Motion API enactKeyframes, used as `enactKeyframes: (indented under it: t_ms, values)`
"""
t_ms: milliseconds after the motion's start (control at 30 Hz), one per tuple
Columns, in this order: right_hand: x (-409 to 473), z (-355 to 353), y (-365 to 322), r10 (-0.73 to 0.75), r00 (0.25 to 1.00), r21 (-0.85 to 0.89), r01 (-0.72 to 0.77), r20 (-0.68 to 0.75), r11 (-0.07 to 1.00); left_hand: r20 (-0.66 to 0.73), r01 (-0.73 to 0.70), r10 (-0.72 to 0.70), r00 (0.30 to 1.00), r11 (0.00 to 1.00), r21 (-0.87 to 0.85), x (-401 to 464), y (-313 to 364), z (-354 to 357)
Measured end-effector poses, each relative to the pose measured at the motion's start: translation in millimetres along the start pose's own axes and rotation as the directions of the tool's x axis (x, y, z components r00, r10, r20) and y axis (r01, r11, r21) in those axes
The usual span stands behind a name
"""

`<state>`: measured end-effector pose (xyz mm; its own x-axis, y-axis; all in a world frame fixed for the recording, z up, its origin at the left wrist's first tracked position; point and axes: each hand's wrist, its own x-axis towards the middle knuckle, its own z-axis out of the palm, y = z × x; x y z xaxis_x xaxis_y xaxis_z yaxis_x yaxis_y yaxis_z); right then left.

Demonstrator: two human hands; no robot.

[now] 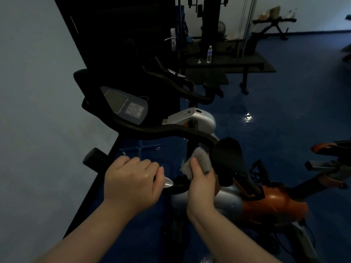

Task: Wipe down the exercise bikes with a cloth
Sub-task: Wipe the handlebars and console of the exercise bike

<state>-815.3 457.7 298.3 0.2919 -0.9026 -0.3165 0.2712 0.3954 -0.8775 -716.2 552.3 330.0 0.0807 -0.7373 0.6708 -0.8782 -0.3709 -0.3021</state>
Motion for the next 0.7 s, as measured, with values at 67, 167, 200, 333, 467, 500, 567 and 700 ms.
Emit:
enactKeyframes:
  t_ms: [67, 167, 200, 333, 467, 500, 567, 700]
  values:
    - [9, 4, -8, 0.061, 0.998, 0.034, -0.062, 0.021, 0.998, -0.005, 0.003, -0.003, 1.000, 1.000, 0.001, 1, -1, -1]
    - [4, 1, -2, -0.066, 0.998, -0.041, 0.066, -0.004, 0.997, 0.007, 0.000, 0.000, 1.000, 1.000, -0.005, 1, 0, -1]
    - [-7, -3, 6, -0.164, 0.986, -0.082, 0.164, 0.013, 0.983, 0.004, 0.002, -0.002, 1.000, 1.000, 0.000, 1, 1, -2]
    - [-38, -31, 32, -0.441, 0.851, -0.241, 0.508, 0.284, 0.827, 0.008, 0.007, -0.007, 1.000, 1.000, 0.003, 1, 0, -3]
    - [-9, -64, 13, -0.477, 0.659, -0.372, 0.737, 0.582, 0.564, 0.039, -0.011, 0.011, 0.999, 1.000, 0.004, 0, -3, -9]
    - [-10, -67, 12, -0.468, 0.665, -0.372, 0.730, 0.583, 0.574, 0.046, 0.004, -0.003, 0.999, 1.000, -0.013, -2, -4, -11]
    - [-24, -57, 17, -0.447, 0.683, -0.390, 0.712, 0.578, 0.583, 0.060, 0.060, -0.057, 0.997, 0.997, -0.052, -3, -8, -17]
    - [-44, -25, 13, -0.487, 0.462, -0.349, 0.885, 0.741, 0.308, 0.060, 0.124, -0.122, 0.991, 0.992, -0.023, -5, -13, -28]
